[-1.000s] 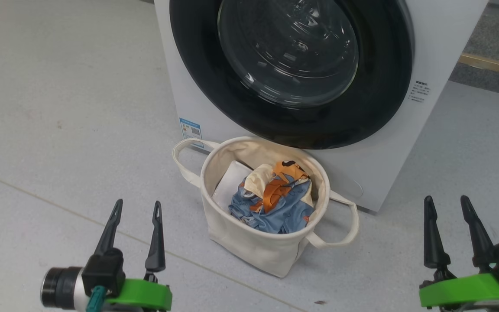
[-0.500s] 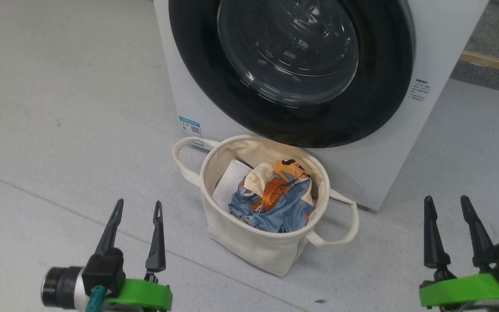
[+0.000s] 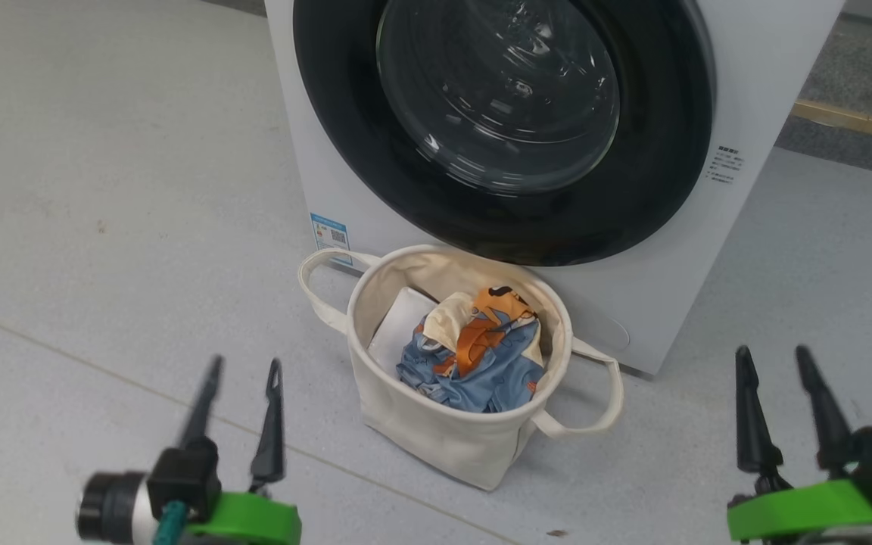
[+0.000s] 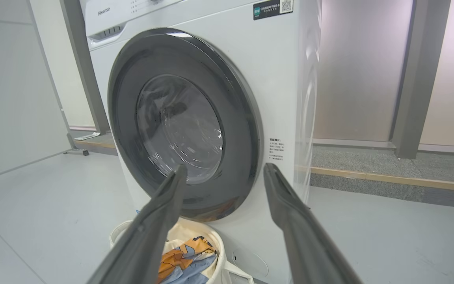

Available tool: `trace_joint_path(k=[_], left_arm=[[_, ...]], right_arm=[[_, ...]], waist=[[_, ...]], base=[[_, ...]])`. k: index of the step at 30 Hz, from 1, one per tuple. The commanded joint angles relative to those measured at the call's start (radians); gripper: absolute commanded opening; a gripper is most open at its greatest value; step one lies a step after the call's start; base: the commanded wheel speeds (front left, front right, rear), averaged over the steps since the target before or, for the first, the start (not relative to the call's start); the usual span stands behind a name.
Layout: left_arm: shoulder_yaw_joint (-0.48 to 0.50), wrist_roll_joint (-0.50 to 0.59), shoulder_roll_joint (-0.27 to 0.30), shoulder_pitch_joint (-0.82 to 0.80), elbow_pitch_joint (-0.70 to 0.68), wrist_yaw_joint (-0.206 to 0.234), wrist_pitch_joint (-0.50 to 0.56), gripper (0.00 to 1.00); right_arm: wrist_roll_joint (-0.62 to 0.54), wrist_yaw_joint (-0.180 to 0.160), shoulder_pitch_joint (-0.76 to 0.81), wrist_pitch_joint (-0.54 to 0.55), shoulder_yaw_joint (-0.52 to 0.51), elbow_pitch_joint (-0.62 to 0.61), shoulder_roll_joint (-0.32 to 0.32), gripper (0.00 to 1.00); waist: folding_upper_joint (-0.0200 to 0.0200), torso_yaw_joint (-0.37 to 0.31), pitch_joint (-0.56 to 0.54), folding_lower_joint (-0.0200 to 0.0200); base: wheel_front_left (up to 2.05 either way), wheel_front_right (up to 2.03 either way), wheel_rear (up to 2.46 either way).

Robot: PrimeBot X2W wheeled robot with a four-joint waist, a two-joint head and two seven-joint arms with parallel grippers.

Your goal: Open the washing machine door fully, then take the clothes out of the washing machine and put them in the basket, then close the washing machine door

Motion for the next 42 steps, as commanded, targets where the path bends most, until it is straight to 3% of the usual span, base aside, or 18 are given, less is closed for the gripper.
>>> trace_joint_path(k=[1,9,14,42], left_arm=[[0.001,-0.001,0.0,0.0,0.005,-0.001,0.001,0.0],[0.015,-0.082,-0.001,0.009,0.039,-0.013,0.025,0.0],[0.023,-0.146,-0.001,0.012,0.037,-0.022,0.038,0.0],[0.073,-0.488,-0.004,0.011,0.038,-0.073,0.113,0.0]], right_arm=[[0.001,0.0,0.0,0.0,0.0,0.005,0.0,0.0],[0.078,0.0,-0.001,0.023,-0.002,0.044,0.0,0.0],[0.137,0.0,-0.006,0.036,-0.001,0.051,0.0,0.0],[0.453,0.0,-0.037,0.115,-0.005,0.09,-0.002,0.0]], waist=[[0.0,0.0,0.0,0.0],[0.0,-0.01,-0.001,0.0022],[0.0,-0.018,0.001,0.0002],[0.0,-0.059,0.007,0.0]], base=[[0.0,0.0,0.0],[0.0,0.0,0.0],[0.0,0.0,0.0],[0.0,0.0,0.0]])
